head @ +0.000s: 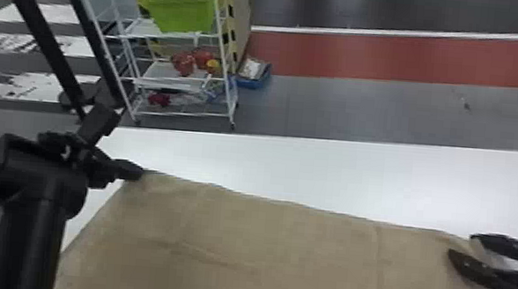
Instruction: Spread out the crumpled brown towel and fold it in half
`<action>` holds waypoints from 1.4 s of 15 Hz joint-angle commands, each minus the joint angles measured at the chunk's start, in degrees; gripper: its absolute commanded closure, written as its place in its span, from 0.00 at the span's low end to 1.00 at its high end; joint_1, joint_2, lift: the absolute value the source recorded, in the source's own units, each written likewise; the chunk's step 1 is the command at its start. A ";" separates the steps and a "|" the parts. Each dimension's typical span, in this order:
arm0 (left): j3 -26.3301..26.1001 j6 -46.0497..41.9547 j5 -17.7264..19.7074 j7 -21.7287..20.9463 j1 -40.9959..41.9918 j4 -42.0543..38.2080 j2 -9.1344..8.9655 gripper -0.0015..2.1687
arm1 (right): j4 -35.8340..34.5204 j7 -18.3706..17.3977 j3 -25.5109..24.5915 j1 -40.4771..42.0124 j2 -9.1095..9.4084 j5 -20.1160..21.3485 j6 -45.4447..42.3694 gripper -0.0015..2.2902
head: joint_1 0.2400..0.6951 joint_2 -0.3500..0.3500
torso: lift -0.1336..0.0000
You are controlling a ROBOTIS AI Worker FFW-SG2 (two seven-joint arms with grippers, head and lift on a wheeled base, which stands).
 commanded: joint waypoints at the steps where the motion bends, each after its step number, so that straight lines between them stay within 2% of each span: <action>1: 0.29 -0.30 -0.03 -0.23 0.09 -0.04 0.00 0.87 | 0.99 -0.01 -0.03 -1.08 0.01 0.03 -0.01 0.23 | 1.00 0.71 | 0.09; 2: 0.37 -0.30 -0.03 -0.32 0.09 -0.04 0.00 0.87 | 1.16 -0.09 -0.12 -1.34 -0.08 0.03 0.16 0.23 | 1.00 0.71 | 0.09; 4: 0.64 -0.47 -0.03 -0.50 0.09 -0.04 0.09 0.87 | 1.25 -0.09 -0.03 -1.52 0.01 0.21 0.34 0.32 | 1.00 0.71 | 0.09; 5: 0.81 -0.47 -0.03 -0.58 0.18 -0.04 0.09 0.87 | 1.25 -0.01 -0.12 -1.61 0.01 0.03 0.34 0.32 | 1.00 0.71 | 0.09; 7: 1.17 -1.70 -0.03 -0.58 0.18 -0.04 0.18 0.87 | 1.16 -0.01 -0.65 -1.52 0.10 -0.06 -0.37 0.50 | 1.00 0.71 | 0.09; 12: 1.87 -2.58 0.59 0.21 0.88 -1.71 -0.61 0.87 | -0.33 -0.01 -3.11 -1.52 0.01 -1.11 -1.60 0.56 | 1.00 0.70 | 0.09; 14: 2.04 -2.58 0.85 0.56 1.58 -3.21 -1.05 0.99 | -1.65 -0.01 -3.55 -1.61 0.01 -1.29 -1.60 0.57 | 1.00 0.69 | 0.09; 16: 2.84 -2.76 1.11 0.30 2.55 -5.05 -1.23 0.99 | -3.50 0.08 -3.99 -2.05 0.01 -1.64 -1.42 0.57 | 1.00 0.67 | 0.09; 19: 6.35 -2.76 5.16 -1.37 7.47 -12.61 -1.14 0.99 | -10.35 3.33 -5.13 1.12 -0.08 -3.04 -1.60 0.57 | 1.00 0.67 | 0.09; 21: 9.34 -6.10 6.91 -2.25 11.95 -16.30 -1.14 0.99 | -13.95 5.18 -4.60 7.09 -1.75 -3.57 -5.99 0.57 | 1.00 0.70 | 0.09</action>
